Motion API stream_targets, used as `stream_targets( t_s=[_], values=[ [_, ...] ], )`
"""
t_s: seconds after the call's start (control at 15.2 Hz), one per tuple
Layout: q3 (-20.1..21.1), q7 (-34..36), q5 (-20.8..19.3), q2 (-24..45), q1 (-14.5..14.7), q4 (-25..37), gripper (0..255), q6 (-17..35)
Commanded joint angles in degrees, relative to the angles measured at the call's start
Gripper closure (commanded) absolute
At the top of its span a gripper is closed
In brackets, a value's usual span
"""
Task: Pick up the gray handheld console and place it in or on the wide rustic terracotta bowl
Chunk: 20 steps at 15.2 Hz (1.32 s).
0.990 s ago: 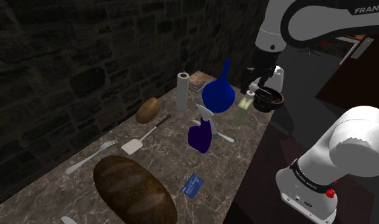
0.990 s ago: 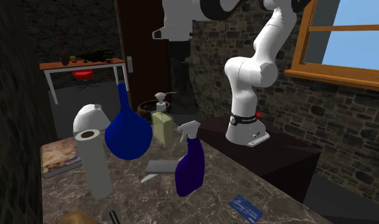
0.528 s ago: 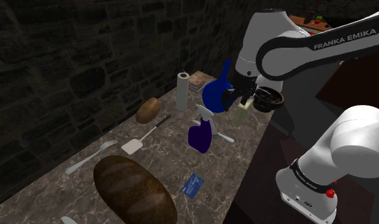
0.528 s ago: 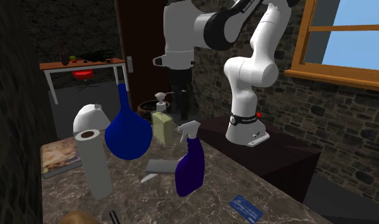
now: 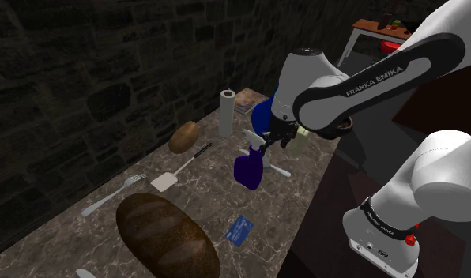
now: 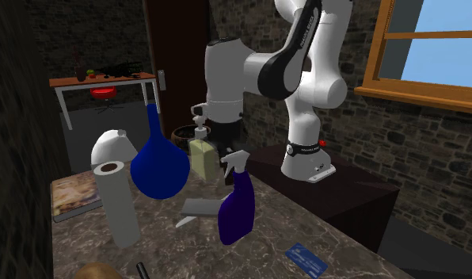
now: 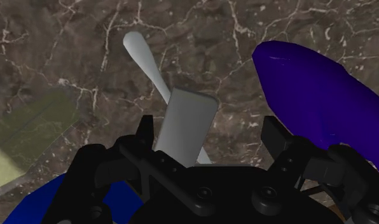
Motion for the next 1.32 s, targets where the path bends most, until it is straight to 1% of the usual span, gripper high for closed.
stream_targets(
  t_s=[0.0, 0.33, 0.79, 0.86, 1.25],
  values=[
    [0.1, 0.2, -0.1, 1.9, -0.1, -0.3, 0, 2.3],
    [0.5, 0.6, -0.7, 5.9, -0.4, -1.0, 0, 7.1],
    [0.5, 0.6, -0.7, 5.9, -0.4, -1.0, 0, 7.0],
    [0.5, 0.6, -0.7, 5.9, -0.4, -1.0, 255, 7.0],
    [0.5, 0.6, -0.7, 5.9, -0.4, -1.0, 255, 7.0]
  ],
)
